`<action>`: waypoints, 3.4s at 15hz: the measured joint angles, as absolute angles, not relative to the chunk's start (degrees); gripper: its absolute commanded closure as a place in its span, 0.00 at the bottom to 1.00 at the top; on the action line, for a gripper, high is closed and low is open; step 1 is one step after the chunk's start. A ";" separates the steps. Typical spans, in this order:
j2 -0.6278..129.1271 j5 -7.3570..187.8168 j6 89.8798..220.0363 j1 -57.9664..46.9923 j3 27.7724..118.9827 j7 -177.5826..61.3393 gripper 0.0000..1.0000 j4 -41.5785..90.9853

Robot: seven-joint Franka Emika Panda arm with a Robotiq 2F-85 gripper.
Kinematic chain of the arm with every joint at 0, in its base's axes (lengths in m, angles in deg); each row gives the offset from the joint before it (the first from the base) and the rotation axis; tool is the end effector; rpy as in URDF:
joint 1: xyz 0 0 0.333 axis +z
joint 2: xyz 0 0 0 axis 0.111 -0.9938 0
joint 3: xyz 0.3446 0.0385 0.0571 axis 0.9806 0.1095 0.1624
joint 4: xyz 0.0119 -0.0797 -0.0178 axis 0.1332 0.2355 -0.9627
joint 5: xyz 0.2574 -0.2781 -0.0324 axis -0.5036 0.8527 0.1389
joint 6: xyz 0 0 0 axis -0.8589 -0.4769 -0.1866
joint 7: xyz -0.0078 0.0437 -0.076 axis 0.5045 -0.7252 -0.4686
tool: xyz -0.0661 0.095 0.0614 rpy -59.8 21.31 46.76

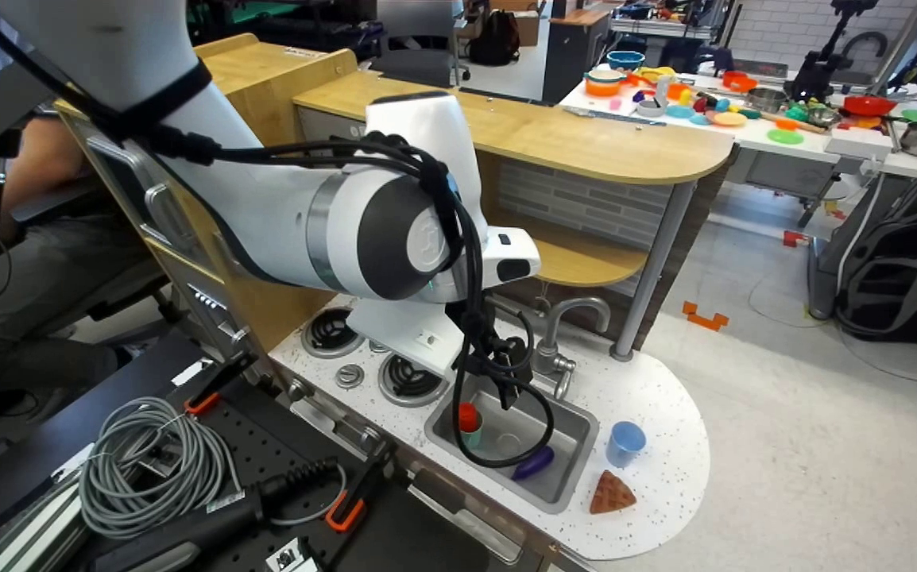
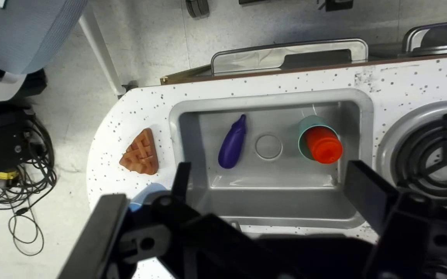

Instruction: Pick up the sauce bottle from the sink and put it on the stove

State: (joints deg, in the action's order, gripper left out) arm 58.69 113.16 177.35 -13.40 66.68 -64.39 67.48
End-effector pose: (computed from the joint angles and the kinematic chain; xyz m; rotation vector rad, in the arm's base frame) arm 0.4919 -0.1467 0.1876 2.8977 -0.0979 -0.0370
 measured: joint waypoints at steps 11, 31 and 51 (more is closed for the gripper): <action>42.95 108.81 178.12 -7.75 66.26 -64.07 0.00 56.13; 29.92 105.94 178.12 -5.64 66.23 -61.35 0.00 46.17; 27.90 105.81 178.12 -4.38 65.28 -61.34 0.99 44.21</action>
